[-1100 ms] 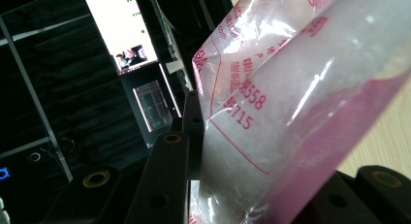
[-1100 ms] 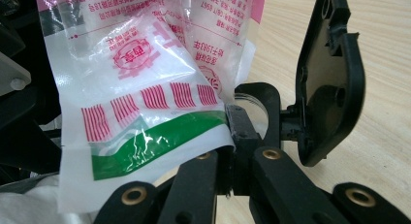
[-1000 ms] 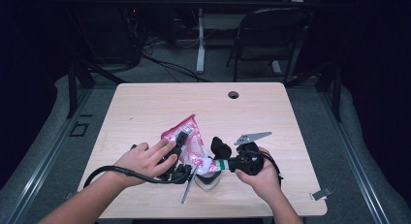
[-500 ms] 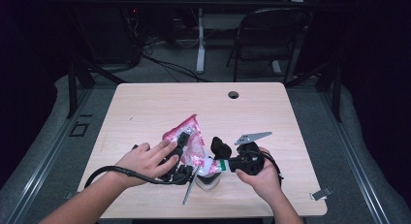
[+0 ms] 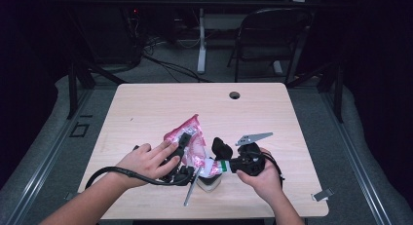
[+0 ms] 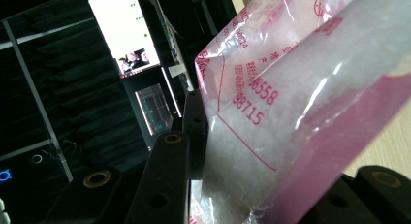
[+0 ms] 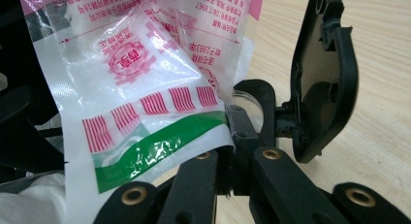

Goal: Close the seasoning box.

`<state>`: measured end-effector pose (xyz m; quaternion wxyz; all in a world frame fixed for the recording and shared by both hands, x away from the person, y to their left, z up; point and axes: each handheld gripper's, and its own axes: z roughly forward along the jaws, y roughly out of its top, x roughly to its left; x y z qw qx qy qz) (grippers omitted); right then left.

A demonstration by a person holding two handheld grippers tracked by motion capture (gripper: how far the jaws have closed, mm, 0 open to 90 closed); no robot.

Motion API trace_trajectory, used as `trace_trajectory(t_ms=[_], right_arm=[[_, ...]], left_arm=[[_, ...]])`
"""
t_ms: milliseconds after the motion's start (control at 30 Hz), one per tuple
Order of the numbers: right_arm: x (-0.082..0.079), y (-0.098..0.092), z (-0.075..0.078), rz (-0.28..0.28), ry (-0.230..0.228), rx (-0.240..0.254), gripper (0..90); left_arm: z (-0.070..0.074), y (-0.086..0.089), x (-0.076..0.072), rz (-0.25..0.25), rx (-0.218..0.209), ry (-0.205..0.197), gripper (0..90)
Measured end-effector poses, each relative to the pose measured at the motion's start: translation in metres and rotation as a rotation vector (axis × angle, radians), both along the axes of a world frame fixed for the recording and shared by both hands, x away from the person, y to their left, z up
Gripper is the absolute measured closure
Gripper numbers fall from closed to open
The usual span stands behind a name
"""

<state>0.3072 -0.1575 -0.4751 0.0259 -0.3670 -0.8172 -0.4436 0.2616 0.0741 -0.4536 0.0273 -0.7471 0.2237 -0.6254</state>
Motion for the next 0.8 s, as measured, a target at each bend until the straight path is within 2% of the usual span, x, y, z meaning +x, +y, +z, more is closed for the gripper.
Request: trace_trajectory(t_ms=[533,800], right_arm=[[0.0,0.0005,-0.0005,-0.003,-0.001,0.004,90.0],[0.0002,0.0002,-0.0002,-0.002,-0.002,0.001,90.0]], left_arm=[[0.0013,-0.0008,-0.0008,-0.008,-0.001,-0.008,76.6],[0.0021,-0.0013,-0.001,-0.01,-0.005,0.0,76.6]])
